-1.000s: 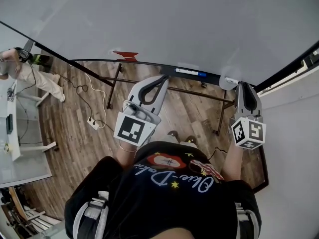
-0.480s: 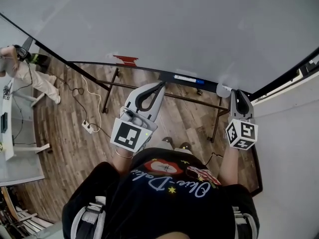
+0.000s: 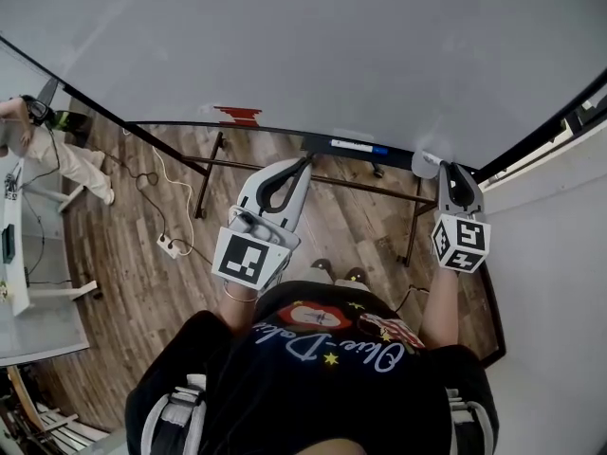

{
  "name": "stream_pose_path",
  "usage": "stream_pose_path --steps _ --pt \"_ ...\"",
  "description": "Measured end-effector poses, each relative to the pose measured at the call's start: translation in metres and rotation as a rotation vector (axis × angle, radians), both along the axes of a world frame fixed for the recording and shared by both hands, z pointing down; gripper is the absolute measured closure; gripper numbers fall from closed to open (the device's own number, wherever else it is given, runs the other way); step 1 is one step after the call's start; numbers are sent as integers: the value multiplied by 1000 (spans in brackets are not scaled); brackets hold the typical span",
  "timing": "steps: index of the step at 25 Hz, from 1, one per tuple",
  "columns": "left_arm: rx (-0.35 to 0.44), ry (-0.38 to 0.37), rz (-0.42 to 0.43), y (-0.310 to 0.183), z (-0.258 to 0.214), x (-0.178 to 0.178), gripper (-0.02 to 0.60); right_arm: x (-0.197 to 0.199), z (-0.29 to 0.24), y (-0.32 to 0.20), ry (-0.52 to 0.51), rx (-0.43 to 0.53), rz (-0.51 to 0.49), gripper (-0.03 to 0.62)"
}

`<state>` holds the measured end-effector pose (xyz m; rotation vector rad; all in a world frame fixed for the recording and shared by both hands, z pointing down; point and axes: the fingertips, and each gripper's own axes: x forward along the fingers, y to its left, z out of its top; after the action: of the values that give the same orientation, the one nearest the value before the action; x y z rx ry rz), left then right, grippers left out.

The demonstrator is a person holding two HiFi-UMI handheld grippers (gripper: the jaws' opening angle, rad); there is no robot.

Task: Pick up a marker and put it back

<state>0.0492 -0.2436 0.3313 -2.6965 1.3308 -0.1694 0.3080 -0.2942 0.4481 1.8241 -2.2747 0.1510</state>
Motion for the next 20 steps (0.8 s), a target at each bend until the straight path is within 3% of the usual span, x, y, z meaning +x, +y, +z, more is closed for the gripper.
stream_pose_path --steps 6,13,20 --pt "4 22 18 7 -3 -3 578 3 -5 6 37 10 21 506" --pt "-7 29 58 9 2 4 578 13 -24 27 1 58 70 474" --pt "-21 41 124 8 9 22 578 -8 -46 54 -45 99 42 541"
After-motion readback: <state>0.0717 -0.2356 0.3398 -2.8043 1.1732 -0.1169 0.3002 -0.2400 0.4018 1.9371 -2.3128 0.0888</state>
